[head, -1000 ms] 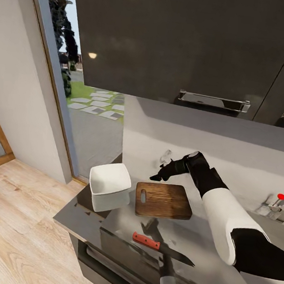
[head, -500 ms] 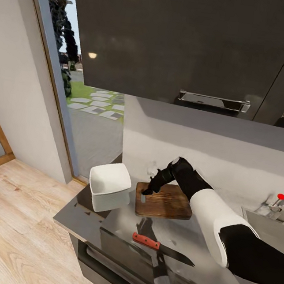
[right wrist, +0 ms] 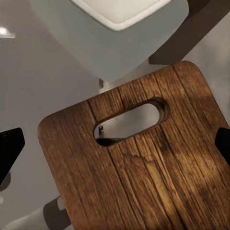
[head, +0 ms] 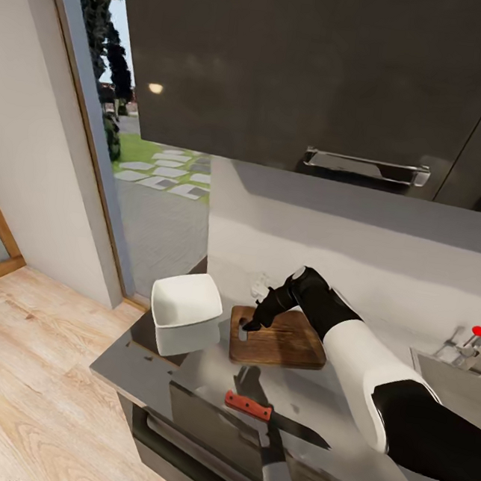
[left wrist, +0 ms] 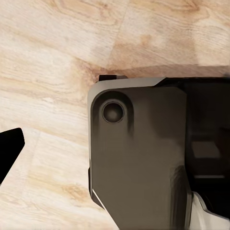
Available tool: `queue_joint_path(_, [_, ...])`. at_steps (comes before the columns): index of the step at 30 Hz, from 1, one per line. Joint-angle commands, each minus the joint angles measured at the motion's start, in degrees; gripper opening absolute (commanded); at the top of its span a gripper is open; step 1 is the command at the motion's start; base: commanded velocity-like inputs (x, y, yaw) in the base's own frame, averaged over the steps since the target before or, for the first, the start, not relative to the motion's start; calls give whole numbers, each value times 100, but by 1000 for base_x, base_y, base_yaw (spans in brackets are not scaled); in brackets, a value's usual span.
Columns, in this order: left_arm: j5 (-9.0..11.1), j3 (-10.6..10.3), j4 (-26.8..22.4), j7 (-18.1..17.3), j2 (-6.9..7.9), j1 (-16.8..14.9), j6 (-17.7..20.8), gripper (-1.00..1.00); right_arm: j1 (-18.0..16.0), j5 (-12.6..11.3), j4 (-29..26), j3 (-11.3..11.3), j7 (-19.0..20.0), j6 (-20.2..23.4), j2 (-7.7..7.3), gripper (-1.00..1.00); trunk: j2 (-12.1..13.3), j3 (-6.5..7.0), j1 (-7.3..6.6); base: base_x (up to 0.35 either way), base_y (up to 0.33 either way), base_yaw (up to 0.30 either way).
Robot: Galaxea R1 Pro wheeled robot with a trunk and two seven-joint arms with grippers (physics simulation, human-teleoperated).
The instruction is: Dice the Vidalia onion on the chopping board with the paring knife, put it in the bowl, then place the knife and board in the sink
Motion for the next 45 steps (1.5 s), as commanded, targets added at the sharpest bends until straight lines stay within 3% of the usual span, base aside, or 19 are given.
queue_joint_path(1, [6, -3, 3, -4, 1, -2, -15, 100, -3, 15, -20, 6, 25, 52, 2, 100, -12, -21, 3, 0, 0, 0])
queue_joint_path(45, [-3, -4, 105, -4, -79, -2, -15, 100, 3, 44, -79, 18, 17, 47, -46, 100, -12, -430, 3, 42, 0, 0])
